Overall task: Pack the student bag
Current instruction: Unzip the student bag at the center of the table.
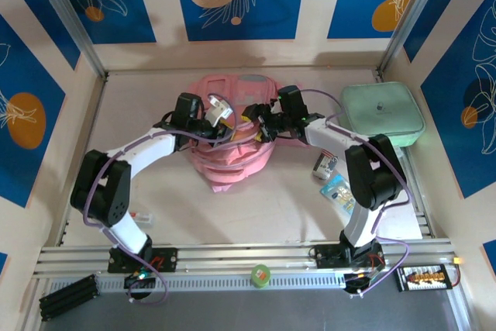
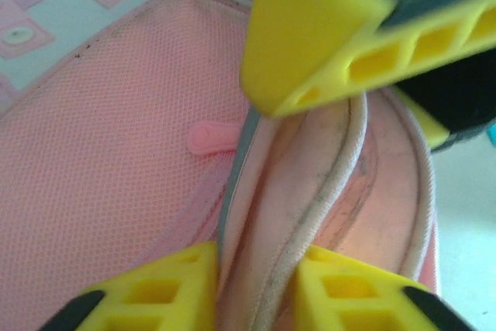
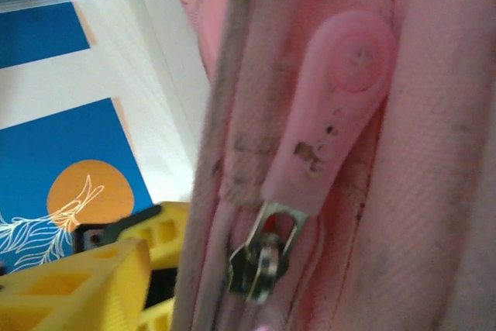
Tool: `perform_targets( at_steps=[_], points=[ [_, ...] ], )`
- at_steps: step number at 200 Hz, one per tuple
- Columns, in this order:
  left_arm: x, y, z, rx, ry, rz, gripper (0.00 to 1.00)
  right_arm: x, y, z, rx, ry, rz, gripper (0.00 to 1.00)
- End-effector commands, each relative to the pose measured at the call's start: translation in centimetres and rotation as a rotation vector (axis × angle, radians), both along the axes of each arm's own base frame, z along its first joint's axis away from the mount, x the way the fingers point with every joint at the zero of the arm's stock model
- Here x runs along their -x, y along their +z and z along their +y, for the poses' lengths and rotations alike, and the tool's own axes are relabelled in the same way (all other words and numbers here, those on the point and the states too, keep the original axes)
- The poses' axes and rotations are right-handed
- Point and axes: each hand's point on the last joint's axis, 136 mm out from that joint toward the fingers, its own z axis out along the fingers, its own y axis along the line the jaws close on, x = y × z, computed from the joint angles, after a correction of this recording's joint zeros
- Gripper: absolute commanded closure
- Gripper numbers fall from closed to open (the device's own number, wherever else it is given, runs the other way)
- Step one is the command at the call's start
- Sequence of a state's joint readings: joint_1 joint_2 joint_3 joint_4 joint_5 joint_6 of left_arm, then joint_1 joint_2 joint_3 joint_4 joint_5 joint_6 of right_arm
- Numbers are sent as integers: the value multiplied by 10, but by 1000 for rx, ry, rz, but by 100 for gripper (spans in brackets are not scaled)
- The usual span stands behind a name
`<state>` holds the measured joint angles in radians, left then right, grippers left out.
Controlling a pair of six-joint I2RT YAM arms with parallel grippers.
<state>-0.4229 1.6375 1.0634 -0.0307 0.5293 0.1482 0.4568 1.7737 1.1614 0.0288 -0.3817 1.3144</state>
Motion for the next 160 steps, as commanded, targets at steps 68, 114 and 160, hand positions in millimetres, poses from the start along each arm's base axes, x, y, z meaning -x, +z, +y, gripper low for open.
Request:
perform_targets(
  at_steps=[68, 114, 160],
  points=[
    [42, 23, 41, 165, 452, 193, 38, 5, 23, 20, -17, 65, -69, 80],
    [63, 12, 36, 187, 585, 290, 39, 8, 30, 26, -9, 83, -110, 83],
    [59, -8, 17, 151, 625, 372, 46, 10, 31, 29, -12, 84, -113, 82]
  ],
)
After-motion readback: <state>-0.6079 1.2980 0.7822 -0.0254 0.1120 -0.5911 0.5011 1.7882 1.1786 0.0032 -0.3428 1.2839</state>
